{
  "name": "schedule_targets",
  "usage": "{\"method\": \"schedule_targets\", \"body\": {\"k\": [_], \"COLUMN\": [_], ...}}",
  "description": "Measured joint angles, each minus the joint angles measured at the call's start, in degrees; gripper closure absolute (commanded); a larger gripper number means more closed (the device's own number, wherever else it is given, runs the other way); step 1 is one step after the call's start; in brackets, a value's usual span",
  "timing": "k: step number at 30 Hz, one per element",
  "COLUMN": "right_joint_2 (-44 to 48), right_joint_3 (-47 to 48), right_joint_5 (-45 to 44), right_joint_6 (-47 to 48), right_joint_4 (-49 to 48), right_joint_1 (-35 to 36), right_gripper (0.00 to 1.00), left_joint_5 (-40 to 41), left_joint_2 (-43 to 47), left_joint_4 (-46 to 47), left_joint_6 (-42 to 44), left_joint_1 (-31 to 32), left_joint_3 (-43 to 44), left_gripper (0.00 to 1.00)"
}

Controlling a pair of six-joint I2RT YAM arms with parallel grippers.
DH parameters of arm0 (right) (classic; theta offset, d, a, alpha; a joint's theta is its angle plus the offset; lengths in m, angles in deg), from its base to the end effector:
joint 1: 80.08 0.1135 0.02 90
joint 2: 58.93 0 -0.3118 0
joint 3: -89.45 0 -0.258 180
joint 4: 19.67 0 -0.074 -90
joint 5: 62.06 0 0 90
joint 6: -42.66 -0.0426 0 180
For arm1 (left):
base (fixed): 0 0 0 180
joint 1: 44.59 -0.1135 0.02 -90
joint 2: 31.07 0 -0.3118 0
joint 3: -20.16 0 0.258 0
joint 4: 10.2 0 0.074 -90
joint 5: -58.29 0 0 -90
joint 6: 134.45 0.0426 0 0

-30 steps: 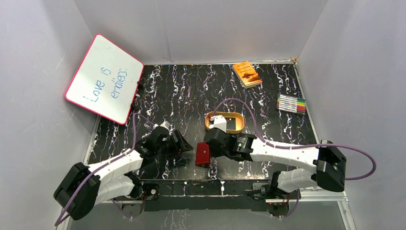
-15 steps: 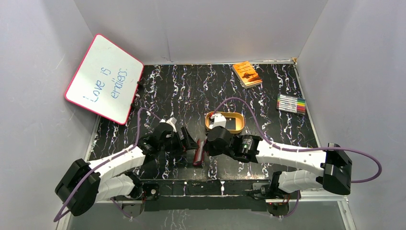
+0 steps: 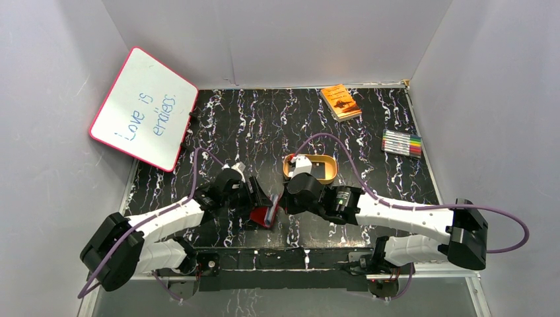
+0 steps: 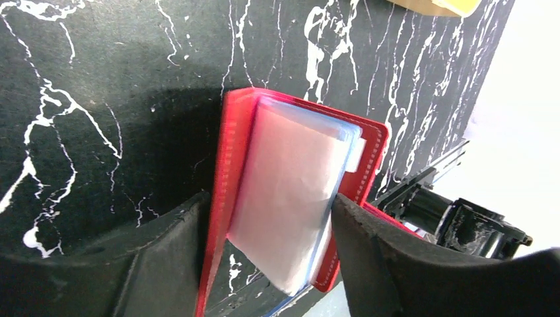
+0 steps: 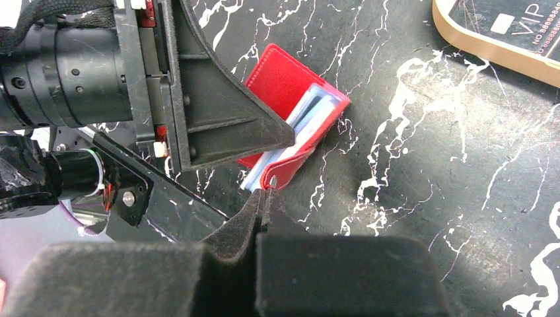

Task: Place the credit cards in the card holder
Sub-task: Open the card holder at the center of the board.

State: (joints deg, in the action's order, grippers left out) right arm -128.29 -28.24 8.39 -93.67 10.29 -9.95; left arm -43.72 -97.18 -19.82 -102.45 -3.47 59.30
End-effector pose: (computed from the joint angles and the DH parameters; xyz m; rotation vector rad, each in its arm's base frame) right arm 0.1009 0.2371 0.3049 -0.2777 2.2643 0.7571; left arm 0.1573 -0.1491 0.2126 -0.2322 2.4512 -1.1091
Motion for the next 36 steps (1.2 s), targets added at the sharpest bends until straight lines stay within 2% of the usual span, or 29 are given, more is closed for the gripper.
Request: {"method": "schedule_targets", "body": {"k": [3,7,13,21,28,36], "right_joint_2": [1.0,2.6,3.3,5.2,6.8,4.7], "right_joint_3": [0.0,-1.3,-3.7,-8.4,-8.7,-9.6], "right_joint_5": [-0.2,-1.0,-2.8,-4.8,-7.0,-7.5], "right_joint_6": [0.0,-0.2,-1.7,-6.1,-12.5,-20.9], "right_joint_4": [0.3,0.4,2.0,7.3,15.6,25.0], "right_joint_1": [0.0,0.0,0.0,0.0,0.0,-1.2], "right_gripper": [1.0,1.0,1.0,1.0,1.0,1.0], "left_joint_5": [1.2,3.2,4.7,4.6,3.6,3.3], "left_joint_2": [-0.7,-1.4,-1.4,-0.9,-0.4,1.0], "left_joint_4": [-0.2,-1.6,-3.1,-2.6,-0.8,-1.2], "left_joint_6": [0.0,0.2,-0.1,-0.4,-0.1,0.2], "left_joint_1": [0.0,0.0,0.0,0.0,0.0,0.0], "left_joint_3": [-0.1,-1.2,-2.7,-3.0,-3.1,-2.7], "left_gripper": [0.53,0.61,0.65,0.56,0.36,0.24]}}
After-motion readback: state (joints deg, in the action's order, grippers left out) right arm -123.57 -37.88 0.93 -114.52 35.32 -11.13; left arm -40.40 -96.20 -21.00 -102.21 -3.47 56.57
